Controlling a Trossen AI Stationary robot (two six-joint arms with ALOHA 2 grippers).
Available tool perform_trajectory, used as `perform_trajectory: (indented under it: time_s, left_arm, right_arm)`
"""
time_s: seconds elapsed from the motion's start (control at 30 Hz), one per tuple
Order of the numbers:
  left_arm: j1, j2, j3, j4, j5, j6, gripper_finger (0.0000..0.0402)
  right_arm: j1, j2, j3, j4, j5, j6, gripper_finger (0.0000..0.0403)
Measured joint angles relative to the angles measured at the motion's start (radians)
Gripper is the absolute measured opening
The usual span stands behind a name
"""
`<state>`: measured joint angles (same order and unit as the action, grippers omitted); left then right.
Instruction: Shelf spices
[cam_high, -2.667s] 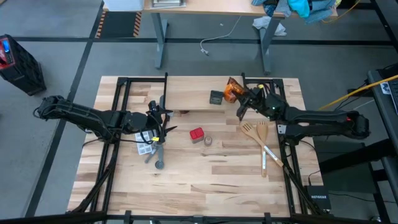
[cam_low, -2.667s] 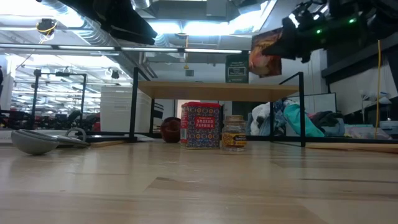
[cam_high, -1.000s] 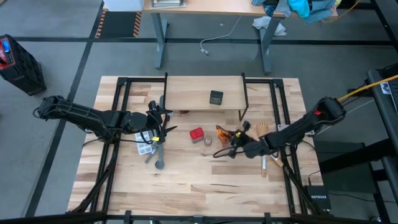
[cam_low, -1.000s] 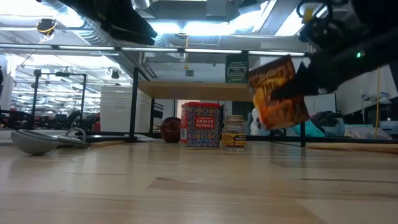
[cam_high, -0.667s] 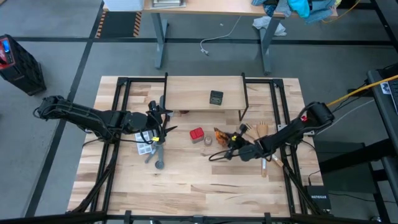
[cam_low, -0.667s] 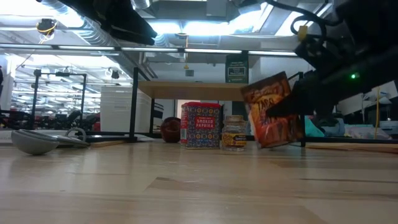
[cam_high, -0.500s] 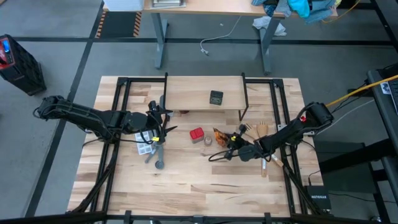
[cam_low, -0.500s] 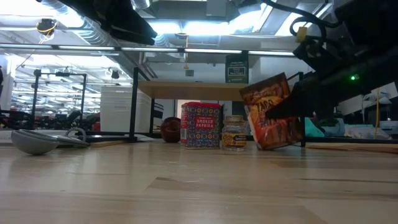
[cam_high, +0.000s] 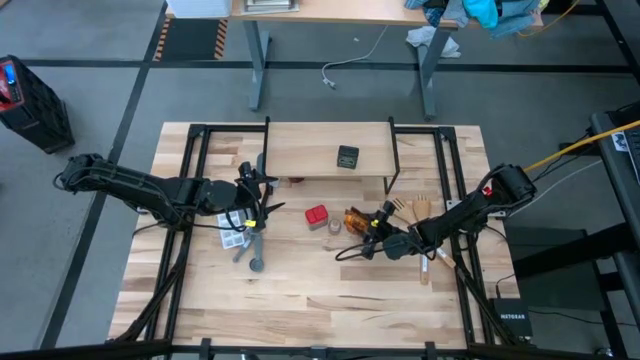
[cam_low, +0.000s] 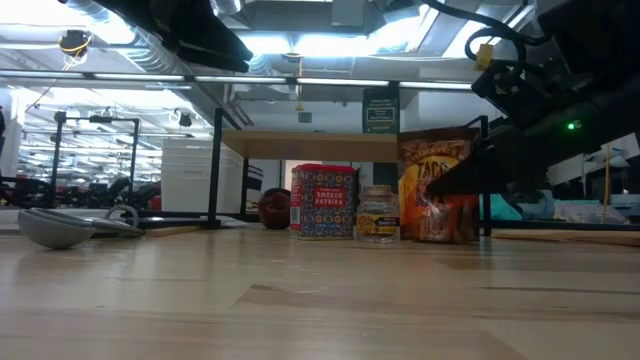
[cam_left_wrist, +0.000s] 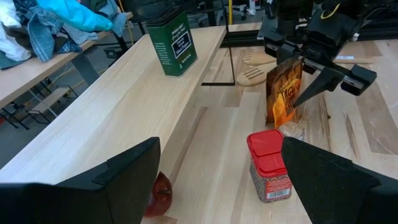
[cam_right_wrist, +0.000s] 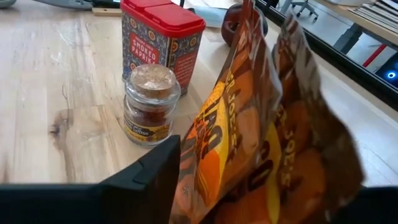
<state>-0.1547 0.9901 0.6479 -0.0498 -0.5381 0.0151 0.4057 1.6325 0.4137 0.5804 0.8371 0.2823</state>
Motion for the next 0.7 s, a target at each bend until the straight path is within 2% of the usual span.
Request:
perform_trajectory:
  time_s: [0.23, 0.5, 0.7]
  left_arm:
    - [0.0, 0.0, 0.0, 0.0, 0.0, -0.009, 0.0329]
    - [0.0, 0.0, 0.0, 0.0, 0.0, -0.011, 0.0329]
    - [0.0, 0.0, 0.0, 0.0, 0.0, -0.011, 0.0329]
  right_arm:
    - [0.0, -0.049, 0.0, -0.009, -0.001, -0.006, 0.0229]
    - [0.0, -0.216, 0.0, -0.087, 0.003, -0.1, 0.0241]
    - [0.0, -0.344, 0.0, -0.141, 0.067, -0.196, 0.0241]
